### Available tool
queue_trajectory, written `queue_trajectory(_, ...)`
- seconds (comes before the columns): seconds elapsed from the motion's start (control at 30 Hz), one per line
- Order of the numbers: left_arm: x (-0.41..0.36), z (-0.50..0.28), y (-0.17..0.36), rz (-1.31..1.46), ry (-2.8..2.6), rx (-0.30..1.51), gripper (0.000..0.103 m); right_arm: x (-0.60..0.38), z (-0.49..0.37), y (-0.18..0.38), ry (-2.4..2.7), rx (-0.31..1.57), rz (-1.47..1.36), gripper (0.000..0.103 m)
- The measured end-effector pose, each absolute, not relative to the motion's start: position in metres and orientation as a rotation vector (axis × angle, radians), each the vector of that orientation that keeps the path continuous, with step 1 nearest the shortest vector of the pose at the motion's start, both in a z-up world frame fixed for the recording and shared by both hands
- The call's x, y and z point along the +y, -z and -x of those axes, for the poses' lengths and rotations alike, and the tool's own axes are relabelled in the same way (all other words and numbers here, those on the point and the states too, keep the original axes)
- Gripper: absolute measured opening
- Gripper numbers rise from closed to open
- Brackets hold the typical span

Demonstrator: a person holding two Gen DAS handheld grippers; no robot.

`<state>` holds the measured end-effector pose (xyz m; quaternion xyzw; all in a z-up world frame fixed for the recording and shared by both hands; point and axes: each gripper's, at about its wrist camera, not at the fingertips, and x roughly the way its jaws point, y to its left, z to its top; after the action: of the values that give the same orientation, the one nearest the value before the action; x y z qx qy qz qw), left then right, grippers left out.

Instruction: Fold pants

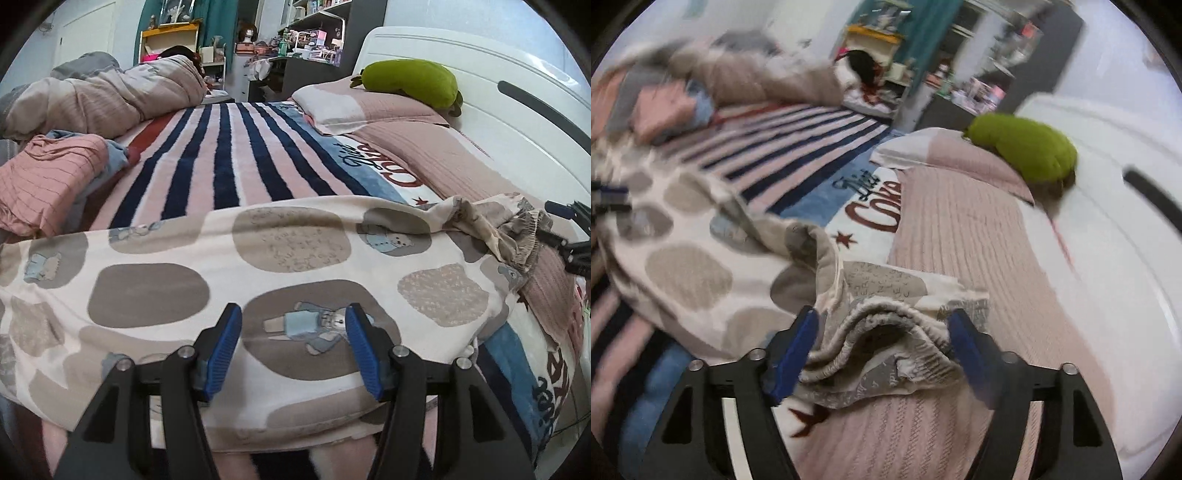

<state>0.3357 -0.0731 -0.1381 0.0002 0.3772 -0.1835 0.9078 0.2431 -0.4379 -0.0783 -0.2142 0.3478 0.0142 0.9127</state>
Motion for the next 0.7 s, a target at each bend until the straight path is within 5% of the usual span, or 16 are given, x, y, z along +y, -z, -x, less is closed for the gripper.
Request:
queue_trajectory(0.3, -0.081, -0.329, 0.135, 0.014, 0.390, 0.746, 0.054, -0.401, -0.222, 0.077, -0.296, 0.695, 0.680, 0.075)
queue_trajectory(0.7, -0.073, -0.325, 0.140, 0.057, 0.432, 0.738, 0.054, -0.414, -0.257, 0.128, -0.222, 0.907, 0.879, 0.074)
